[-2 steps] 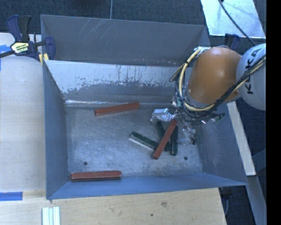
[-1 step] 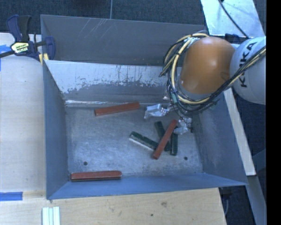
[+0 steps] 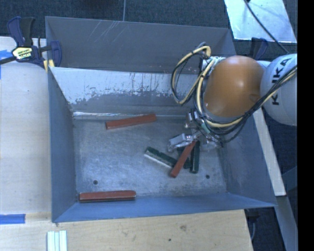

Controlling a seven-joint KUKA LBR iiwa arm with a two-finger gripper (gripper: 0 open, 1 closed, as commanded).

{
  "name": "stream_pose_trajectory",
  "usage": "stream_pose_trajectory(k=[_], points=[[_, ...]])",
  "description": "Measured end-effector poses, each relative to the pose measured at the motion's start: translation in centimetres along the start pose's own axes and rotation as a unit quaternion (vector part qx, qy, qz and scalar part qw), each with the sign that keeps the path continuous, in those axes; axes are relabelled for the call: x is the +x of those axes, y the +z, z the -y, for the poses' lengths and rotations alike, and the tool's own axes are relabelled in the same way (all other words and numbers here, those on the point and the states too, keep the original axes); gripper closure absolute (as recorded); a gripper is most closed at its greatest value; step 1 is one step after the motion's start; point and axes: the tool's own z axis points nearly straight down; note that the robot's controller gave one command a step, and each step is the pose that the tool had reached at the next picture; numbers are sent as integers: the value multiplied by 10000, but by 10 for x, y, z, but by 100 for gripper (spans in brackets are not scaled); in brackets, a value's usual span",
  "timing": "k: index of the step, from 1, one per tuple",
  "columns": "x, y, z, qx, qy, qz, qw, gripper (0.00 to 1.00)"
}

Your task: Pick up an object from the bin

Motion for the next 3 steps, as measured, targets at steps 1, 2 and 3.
stream_pose_trajectory(k=[1, 2, 3], points=[[0, -1, 1, 2, 16, 4, 10000, 0], [-1, -3, 1, 13, 17, 12, 10000, 100], [-1, -15, 2, 27, 31, 7, 10000, 100]])
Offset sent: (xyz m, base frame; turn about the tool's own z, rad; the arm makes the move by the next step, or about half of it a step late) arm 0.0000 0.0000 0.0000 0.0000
